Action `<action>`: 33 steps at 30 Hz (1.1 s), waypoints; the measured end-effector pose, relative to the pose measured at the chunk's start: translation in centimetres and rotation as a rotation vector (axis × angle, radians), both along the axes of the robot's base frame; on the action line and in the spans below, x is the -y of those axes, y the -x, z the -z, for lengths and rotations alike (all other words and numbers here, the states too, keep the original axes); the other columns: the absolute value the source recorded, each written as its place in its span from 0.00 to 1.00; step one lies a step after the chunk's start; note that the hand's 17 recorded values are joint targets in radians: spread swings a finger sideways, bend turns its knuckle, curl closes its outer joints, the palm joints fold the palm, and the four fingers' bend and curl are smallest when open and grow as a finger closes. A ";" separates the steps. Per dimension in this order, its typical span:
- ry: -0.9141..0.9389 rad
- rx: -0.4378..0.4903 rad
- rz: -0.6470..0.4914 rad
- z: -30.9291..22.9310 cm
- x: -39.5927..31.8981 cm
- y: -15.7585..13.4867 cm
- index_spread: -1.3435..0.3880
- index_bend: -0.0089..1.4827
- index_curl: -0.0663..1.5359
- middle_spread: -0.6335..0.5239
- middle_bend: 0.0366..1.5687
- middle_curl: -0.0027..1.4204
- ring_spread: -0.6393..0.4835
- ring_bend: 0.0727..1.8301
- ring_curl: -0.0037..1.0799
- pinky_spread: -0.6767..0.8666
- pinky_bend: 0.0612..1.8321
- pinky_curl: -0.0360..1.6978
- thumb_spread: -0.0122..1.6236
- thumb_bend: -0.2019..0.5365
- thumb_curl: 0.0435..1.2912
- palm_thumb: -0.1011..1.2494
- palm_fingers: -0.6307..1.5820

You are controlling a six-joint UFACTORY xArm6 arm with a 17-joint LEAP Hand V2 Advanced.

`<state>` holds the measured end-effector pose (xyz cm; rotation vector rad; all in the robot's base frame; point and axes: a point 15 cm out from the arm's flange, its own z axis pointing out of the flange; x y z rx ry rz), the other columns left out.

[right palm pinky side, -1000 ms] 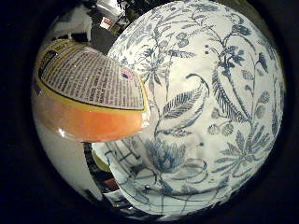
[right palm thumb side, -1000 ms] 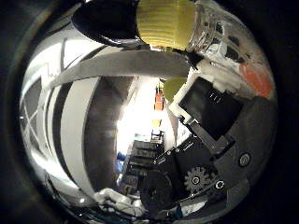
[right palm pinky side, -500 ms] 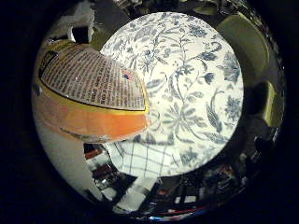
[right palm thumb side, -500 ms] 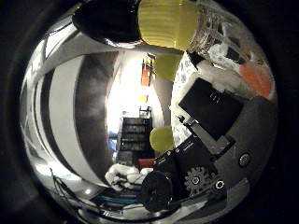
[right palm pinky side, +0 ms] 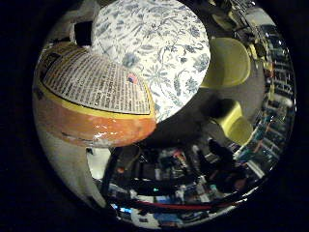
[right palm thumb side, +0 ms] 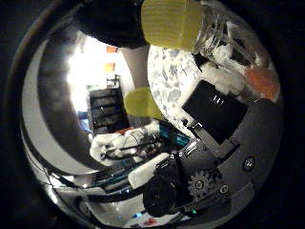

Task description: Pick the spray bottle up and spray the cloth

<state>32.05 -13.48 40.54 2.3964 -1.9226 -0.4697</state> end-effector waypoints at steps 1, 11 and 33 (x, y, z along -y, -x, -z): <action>0.022 -0.015 -0.010 0.2 -0.7 0.2 0.66 0.74 0.49 0.47 0.86 0.42 0.43 0.79 0.53 0.30 0.60 0.62 0.40 0.25 0.66 0.83 0.83; 0.309 -0.160 -0.166 5.3 -6.7 2.3 0.66 0.73 0.49 0.47 0.86 0.42 0.43 0.79 0.53 0.30 0.59 0.64 0.40 0.24 0.66 0.83 0.83; 0.190 -0.125 -0.087 11.1 -12.1 2.7 0.65 0.73 0.49 0.47 0.85 0.42 0.43 0.79 0.53 0.29 0.58 0.66 0.40 0.25 0.66 0.84 0.83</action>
